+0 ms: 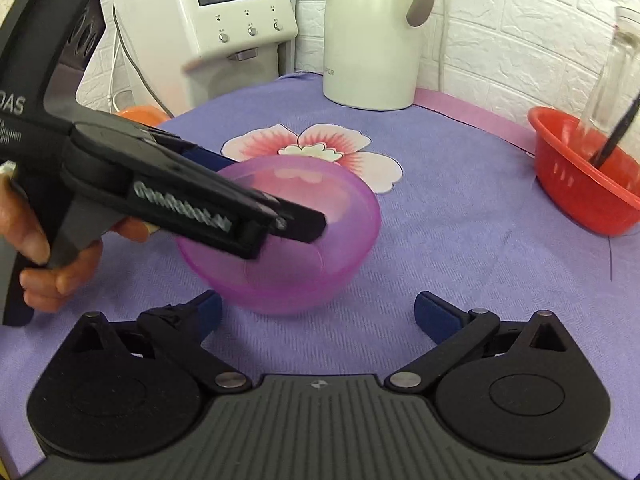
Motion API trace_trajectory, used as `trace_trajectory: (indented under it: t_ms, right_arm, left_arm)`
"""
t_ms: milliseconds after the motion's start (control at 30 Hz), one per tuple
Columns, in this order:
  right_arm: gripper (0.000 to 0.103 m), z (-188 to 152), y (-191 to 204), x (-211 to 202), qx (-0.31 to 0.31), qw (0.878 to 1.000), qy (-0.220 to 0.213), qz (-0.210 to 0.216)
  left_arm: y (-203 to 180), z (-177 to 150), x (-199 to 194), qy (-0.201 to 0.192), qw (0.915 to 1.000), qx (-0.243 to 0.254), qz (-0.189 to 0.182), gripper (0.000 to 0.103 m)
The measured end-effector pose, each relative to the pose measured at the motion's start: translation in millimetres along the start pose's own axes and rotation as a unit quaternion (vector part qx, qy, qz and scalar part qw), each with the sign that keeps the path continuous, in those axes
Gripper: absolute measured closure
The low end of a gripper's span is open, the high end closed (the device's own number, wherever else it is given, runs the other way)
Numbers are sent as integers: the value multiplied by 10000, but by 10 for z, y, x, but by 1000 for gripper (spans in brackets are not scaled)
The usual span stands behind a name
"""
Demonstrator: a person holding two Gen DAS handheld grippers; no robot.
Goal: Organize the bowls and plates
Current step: 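Carry the dish stack with the left tool to the pink plastic bowl, then grip the pink plastic bowl rim with the left tool onto the stack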
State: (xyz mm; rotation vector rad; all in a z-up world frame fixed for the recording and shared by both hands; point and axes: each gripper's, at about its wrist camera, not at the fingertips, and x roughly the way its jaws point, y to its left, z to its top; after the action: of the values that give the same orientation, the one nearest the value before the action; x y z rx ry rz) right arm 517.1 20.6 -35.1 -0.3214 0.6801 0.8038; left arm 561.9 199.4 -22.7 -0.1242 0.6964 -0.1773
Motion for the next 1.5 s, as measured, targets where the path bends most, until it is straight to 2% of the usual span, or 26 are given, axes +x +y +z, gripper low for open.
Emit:
trace_trajectory:
  t_ms: [100, 133, 200, 400, 633, 800, 1000, 1100, 1200, 1500]
  right_arm:
    - [0, 91, 26, 118, -62, 10000, -65, 32]
    - [0, 108, 45, 137, -103, 9999, -109, 20]
    - [0, 146, 87, 133, -247, 9994, -254, 46]
    - [0, 158, 234, -258, -620, 9952, -720, -220]
    - [0, -23, 462, -1124, -783, 9914, -933, -483]
    - [0, -339, 618, -1851, -558, 9923, -840, -723]
    - [0, -958, 746, -2516, -82, 9946, -583, -860]
    - [0, -1322, 815, -2665, 134, 9951, -427, -885]
    - [0, -1606, 871, -2714, 326, 9951, -294, -887]
    - [0, -1954, 974, -2773, 455, 9938, -421, -926]
  left_arm:
    - [-39, 47, 52, 9, 9998, 196, -80, 44]
    - [-51, 70, 62, 35, 9996, 246, -94, 56]
    - [-54, 85, 20, 26, 9996, 165, -228, 60]
    - [-270, 106, -411, -299, 9988, 55, -381, 61]
    - [-888, -21, -1162, -363, 9969, 176, -676, 61]
    - [-1439, -317, -1638, -369, 9923, 352, -1127, 61]
    - [-2127, -930, -1998, -263, 9858, 835, -1431, 61]
    - [-2389, -1279, -2051, -90, 9833, 1106, -1441, 61]
    - [-2527, -1481, -2045, 18, 9823, 1247, -1394, 61]
    - [-2625, -1662, -1988, 154, 9830, 1237, -1348, 58]
